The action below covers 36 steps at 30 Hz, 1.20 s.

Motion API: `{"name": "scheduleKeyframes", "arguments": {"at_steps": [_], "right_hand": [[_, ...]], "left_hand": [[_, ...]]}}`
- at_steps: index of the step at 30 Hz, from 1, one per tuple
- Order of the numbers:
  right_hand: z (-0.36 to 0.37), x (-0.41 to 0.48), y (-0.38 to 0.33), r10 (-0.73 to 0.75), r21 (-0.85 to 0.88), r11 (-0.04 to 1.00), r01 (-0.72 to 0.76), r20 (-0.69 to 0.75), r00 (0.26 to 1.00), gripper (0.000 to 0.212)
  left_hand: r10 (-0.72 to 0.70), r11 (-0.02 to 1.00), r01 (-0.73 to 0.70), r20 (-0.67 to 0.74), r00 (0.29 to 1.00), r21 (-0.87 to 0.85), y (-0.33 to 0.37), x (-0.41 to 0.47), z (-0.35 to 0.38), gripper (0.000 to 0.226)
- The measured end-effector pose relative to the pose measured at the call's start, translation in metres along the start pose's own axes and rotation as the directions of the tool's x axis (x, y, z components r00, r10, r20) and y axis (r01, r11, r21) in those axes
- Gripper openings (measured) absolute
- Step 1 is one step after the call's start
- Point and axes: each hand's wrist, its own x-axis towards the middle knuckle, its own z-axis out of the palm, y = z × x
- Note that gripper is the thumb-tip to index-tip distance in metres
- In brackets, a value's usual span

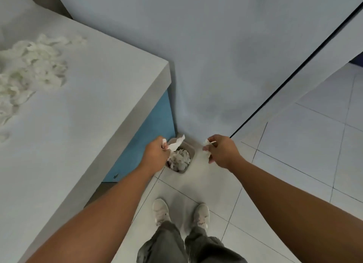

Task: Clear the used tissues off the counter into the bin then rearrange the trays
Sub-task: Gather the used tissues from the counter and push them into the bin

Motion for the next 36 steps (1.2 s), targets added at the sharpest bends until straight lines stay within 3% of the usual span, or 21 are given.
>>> {"name": "scheduleKeyframes", "arguments": {"at_steps": [8, 12, 22, 25, 28, 36], "right_hand": [[0.068, 0.084, 0.083, 0.112, 0.012, 0.994, -0.112, -0.059, 0.992, 0.013], [0.102, 0.122, 0.130, 0.199, 0.167, 0.970, -0.179, -0.117, 0.973, 0.018], [0.175, 0.194, 0.229, 0.251, 0.167, 0.959, -0.230, -0.113, 0.962, 0.027], [0.188, 0.206, 0.242, 0.250, 0.168, 0.959, -0.229, -0.114, 0.961, 0.027], [0.199, 0.217, 0.248, 0.244, 0.201, 0.955, -0.218, -0.112, 0.963, 0.041], [0.232, 0.250, 0.230, 0.218, 0.196, 0.961, -0.197, -0.092, 0.972, 0.031]], "left_hand": [[-0.078, 0.997, 0.079, -0.042, 0.996, 0.024, -0.100, 0.077, 0.088, 0.006], [-0.124, 0.992, 0.124, 0.014, 0.992, 0.029, -0.153, 0.110, 0.138, 0.012], [-0.216, 0.976, 0.216, 0.132, 0.968, 0.013, -0.233, 0.172, 0.233, 0.017], [-0.237, 0.971, 0.238, 0.182, 0.954, 0.016, -0.243, 0.182, 0.246, 0.038], [-0.236, 0.971, 0.240, 0.185, 0.954, -0.002, -0.253, 0.192, 0.252, 0.064], [-0.218, 0.976, 0.212, 0.139, 0.966, 0.056, -0.264, 0.179, 0.231, 0.041]]}}
